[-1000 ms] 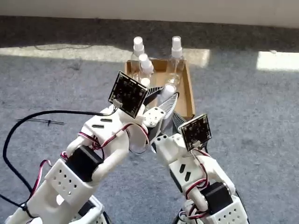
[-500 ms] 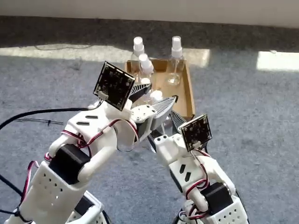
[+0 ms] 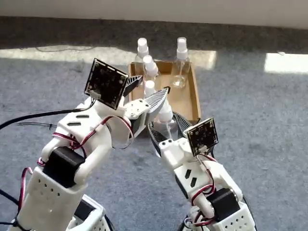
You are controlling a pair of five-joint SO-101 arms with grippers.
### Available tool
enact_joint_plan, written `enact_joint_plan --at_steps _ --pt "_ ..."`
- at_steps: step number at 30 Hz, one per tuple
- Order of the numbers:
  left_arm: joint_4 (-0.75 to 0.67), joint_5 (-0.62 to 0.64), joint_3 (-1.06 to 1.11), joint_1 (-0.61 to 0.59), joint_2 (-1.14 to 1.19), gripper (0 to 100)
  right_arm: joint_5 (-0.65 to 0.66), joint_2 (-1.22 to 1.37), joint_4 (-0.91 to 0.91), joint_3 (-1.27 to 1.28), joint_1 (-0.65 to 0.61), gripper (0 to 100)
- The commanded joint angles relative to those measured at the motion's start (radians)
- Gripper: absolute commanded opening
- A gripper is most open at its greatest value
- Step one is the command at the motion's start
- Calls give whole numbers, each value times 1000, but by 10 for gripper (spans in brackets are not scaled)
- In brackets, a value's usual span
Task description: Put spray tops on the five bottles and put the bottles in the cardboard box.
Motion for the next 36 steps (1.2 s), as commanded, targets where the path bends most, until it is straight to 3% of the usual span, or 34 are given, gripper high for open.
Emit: enact_joint_plan --at_steps 1,11,16,21,28,31,36 --pt "3 -66 36 47 -12 200 -2 -10 -7 -21 15 5" --pt "9 -98 -12 91 -13 200 5 -10 -7 -21 15 5" --pt "40 -98 -194 42 -10 200 183 -16 -4 -18 15 5" --pt "161 -98 -309 -71 -12 200 259 -18 -2 -21 27 5" --pt "295 -98 -292 -389 -8 200 267 67 -173 -97 349 5" --pt "348 -98 -223 -506 -13 200 267 209 -257 -113 392 5" --pt "354 -98 41 -579 -13 203 178 515 -424 -246 398 5"
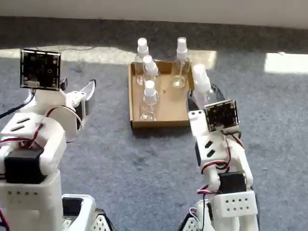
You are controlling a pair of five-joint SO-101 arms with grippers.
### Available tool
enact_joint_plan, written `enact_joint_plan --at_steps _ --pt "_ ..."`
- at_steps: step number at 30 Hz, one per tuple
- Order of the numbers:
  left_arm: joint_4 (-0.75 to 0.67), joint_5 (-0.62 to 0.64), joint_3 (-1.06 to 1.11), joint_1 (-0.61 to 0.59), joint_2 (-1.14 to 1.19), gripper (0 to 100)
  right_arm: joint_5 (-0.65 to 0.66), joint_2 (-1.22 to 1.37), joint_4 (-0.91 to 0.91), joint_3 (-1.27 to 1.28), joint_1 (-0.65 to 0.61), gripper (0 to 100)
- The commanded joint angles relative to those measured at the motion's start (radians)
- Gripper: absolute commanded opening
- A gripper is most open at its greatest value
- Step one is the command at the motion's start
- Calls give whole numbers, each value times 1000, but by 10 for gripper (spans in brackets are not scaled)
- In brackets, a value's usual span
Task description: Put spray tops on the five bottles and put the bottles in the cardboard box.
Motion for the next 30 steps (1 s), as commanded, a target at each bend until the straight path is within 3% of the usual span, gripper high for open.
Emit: enact_joint_plan --at_steps 1,6,11,17,30 --pt "-23 -6 231 -71 -12 203 -71 228 -137 -153 18 5" --pt "-261 -6 495 -185 -12 203 -86 506 -297 -236 15 9" --pt "-416 -6 651 -205 -12 202 -94 676 -490 -240 16 5" --pt "-436 -6 673 -203 -8 200 -310 796 -750 -237 16 5" --pt "-436 -6 673 -203 -4 200 -298 992 -960 -165 -13 5"
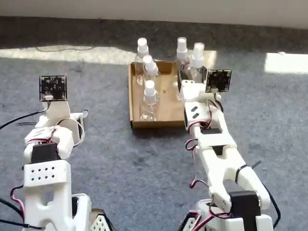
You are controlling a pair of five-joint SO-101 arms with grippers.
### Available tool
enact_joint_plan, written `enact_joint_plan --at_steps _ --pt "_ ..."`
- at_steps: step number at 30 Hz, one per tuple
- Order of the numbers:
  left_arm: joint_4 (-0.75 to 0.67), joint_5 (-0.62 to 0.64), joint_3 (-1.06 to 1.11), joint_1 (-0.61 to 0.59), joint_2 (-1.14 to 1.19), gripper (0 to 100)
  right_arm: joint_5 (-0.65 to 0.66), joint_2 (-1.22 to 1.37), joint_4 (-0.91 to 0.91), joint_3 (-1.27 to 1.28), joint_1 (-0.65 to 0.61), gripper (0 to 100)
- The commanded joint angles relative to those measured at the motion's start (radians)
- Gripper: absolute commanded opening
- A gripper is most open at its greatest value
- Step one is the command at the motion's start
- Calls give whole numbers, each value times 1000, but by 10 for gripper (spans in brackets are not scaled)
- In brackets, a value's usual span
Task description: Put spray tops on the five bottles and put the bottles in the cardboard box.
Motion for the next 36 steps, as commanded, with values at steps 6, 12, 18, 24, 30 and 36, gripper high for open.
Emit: enact_joint_plan --at_steps 6,12,18,24,30,36 --pt "-23 -6 -5 -13 -7 200 81 4 -179 104 -31 5" --pt "-20 -6 -5 -13 -7 200 80 7 -180 125 -33 5" --pt "-20 -6 -5 -13 -7 201 80 122 -226 117 -53 5" --pt "-21 -6 -5 -13 -7 202 86 214 -349 117 -48 5" --pt "-20 -6 -5 -13 -7 202 87 231 -349 124 -47 10" --pt "-20 -6 -5 -13 -7 202 87 231 -349 124 -47 11"
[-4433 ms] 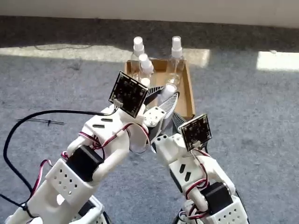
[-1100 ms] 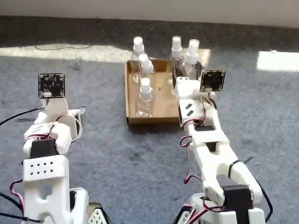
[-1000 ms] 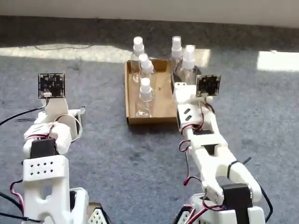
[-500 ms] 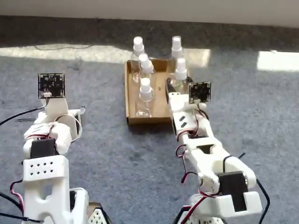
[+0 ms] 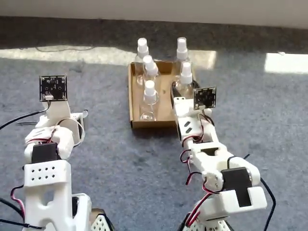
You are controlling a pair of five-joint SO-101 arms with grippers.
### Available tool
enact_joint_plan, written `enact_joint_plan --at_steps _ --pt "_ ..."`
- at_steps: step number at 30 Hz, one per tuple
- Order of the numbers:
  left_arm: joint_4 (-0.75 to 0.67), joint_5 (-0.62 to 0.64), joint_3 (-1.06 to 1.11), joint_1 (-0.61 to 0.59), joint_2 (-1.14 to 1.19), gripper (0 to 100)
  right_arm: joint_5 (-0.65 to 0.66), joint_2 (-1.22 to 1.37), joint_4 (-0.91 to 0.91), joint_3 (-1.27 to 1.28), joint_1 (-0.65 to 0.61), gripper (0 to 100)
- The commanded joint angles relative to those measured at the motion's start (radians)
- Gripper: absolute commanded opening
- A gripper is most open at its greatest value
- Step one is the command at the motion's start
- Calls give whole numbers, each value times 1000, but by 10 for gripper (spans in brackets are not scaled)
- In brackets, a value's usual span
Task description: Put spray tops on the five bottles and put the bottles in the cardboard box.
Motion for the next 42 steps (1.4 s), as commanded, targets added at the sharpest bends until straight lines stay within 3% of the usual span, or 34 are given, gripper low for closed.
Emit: enact_joint_plan --at_steps 1,11,20,42 --pt "-20 -6 -5 -13 -7 202 12 -7 -22 -12 -1 11" --pt "-25 -6 4 -13 -7 203 12 -2 -139 -8 -5 13" --pt "-25 -6 4 -13 -8 203 6 1 -131 -5 -7 188" --pt "-21 -6 4 -13 -13 203 12 1 -131 24 -28 192"
